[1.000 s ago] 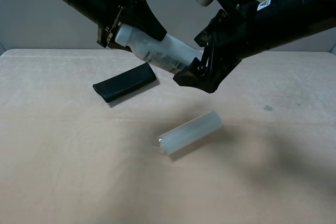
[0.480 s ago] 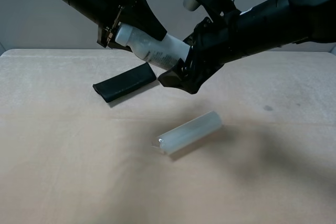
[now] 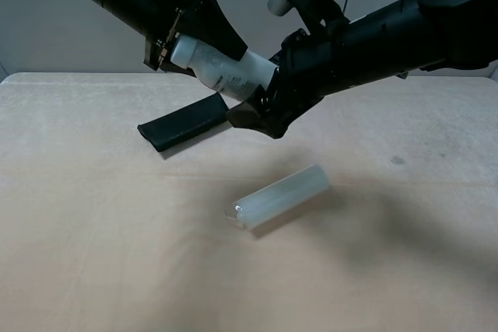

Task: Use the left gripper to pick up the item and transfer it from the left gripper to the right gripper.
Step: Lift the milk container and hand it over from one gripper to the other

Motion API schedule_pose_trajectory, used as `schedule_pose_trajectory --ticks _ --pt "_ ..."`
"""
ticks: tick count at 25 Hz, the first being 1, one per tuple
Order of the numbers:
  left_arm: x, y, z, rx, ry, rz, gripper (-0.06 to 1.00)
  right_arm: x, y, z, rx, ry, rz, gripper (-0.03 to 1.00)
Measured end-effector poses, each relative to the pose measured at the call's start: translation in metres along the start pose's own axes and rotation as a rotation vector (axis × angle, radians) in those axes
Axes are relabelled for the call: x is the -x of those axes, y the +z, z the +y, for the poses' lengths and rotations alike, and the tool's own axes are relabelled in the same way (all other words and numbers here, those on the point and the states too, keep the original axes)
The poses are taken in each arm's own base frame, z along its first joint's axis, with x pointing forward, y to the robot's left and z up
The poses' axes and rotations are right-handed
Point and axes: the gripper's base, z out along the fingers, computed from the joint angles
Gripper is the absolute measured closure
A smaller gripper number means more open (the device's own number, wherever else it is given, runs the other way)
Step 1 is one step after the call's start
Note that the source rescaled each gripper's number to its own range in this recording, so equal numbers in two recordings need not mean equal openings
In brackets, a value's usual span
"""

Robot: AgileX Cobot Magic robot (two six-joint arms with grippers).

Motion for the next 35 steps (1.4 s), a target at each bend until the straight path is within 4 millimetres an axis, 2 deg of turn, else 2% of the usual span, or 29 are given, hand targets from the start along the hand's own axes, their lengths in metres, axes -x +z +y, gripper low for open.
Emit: schedule_pose_trajectory --ticks 13,14,15,16,17,32,33,34,35 --pt "0.0 0.0 0.0 0.0 0.0 0.0 0.92 0.0035 -0.0001 0.0003 0.003 -0.004 -0.038 -0.02" --pt "0.0 0.0 0.0 0.0 0.0 0.0 0.92 0.0035 -0.0001 0.0 -0.001 -0.008 -0.038 0.21" --pt "0.0 0.0 0.0 0.0 0.0 0.0 0.92 0.0035 -0.0001 -0.0006 -0.007 -0.014 -0.038 0.65" --pt "0.0007 0.0 -0.0005 -0.006 -0.004 -0.008 0.92 0.0035 0.0001 0.0011 0.008 -0.03 -0.036 0.93" --pt "0.0006 0.0 -0.0006 -0.007 -0.003 -0.007 0.92 0.0036 0.0003 0.0019 0.01 -0.039 -0.035 0.97" --pt "0.0008 0.0 -0.0006 -0.006 0.009 -0.009 0.9 0.0038 0.0006 0.0014 -0.005 -0.058 -0.034 0.97" --pt "0.001 0.0 -0.0009 -0.01 0.004 -0.011 0.79 0.0038 0.0006 0.001 -0.011 -0.06 -0.034 0.97" --pt "0.0014 0.0 -0.0019 -0.021 -0.01 -0.016 0.54 0.0035 0.0012 -0.0006 -0.027 -0.062 -0.032 0.97" --pt "0.0017 -0.0004 -0.0029 -0.028 -0.021 -0.02 0.34 0.0034 0.0015 -0.0023 -0.045 -0.062 -0.032 0.97"
